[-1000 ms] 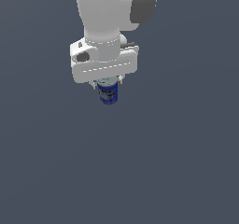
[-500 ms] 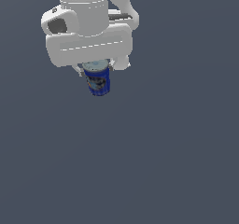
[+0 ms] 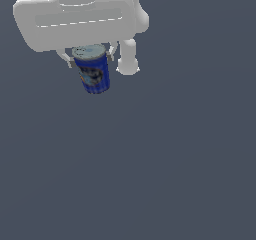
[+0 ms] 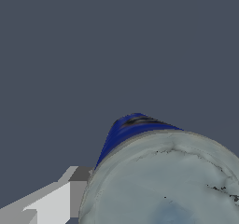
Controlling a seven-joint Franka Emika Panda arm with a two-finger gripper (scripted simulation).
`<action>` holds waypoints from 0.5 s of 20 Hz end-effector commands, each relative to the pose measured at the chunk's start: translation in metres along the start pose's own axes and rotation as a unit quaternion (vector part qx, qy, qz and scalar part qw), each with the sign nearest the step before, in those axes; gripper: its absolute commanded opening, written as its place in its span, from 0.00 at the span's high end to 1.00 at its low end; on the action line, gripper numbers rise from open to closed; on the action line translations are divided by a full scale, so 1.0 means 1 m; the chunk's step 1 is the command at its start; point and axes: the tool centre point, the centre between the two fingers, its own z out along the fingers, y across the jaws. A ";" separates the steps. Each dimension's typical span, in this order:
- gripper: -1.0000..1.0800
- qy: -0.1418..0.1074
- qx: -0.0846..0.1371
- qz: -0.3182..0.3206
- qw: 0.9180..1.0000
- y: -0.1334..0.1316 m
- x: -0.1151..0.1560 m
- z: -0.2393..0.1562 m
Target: Pick up the object and move it to a goal position.
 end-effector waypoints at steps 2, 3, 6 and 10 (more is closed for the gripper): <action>1.00 0.002 -0.001 0.000 1.000 0.007 0.004 -0.018; 1.00 0.002 -0.001 0.000 1.000 0.008 0.005 -0.022; 1.00 0.002 -0.001 0.000 1.000 0.013 0.008 -0.034; 1.00 0.002 -0.001 0.000 1.000 0.018 0.011 -0.046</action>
